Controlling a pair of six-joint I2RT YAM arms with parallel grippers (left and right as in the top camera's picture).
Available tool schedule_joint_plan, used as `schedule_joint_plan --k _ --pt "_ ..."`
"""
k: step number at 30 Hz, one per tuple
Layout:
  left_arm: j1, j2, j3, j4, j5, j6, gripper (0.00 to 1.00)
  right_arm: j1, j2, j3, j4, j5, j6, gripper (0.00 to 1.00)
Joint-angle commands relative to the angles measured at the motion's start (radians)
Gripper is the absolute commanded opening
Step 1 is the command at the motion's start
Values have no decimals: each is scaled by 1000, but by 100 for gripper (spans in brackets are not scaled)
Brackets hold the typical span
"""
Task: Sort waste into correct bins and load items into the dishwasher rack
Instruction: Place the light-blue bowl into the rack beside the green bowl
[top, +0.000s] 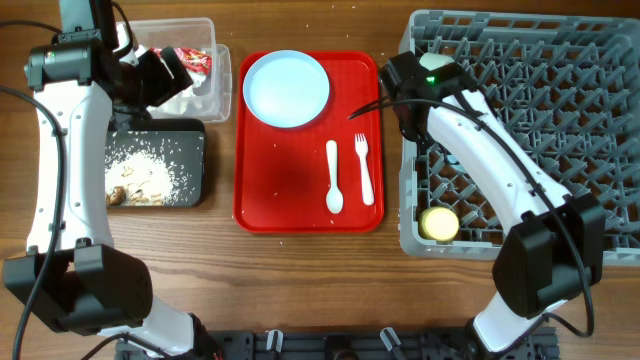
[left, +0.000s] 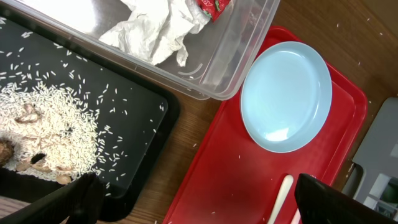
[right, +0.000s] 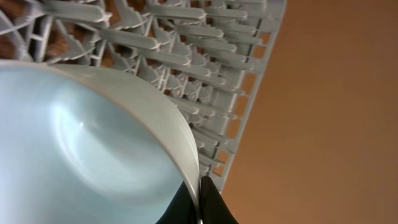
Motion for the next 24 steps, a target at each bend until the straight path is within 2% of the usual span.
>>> schedule_joint_plan --k 1,5,7,10,12,17,24 --pt "6 -9 8 0 -6 2 100 -1 13 3 -5 -61 71 4" --pt "6 -9 8 0 -6 2 100 -1 13 3 -21 -44 69 4" --pt "6 -9 8 0 -6 2 100 -1 13 3 -19 63 79 4" --pt "6 -9 8 0 -6 2 100 -1 13 3 82 189 93 4" --pt "6 -9 8 0 -6 2 100 -1 13 3 183 196 93 4" --pt "6 -9 8 0 -6 2 100 -1 19 3 293 222 14 4" --pt "6 -9 8 0 -6 2 100 1 49 -54 293 285 -11 5"
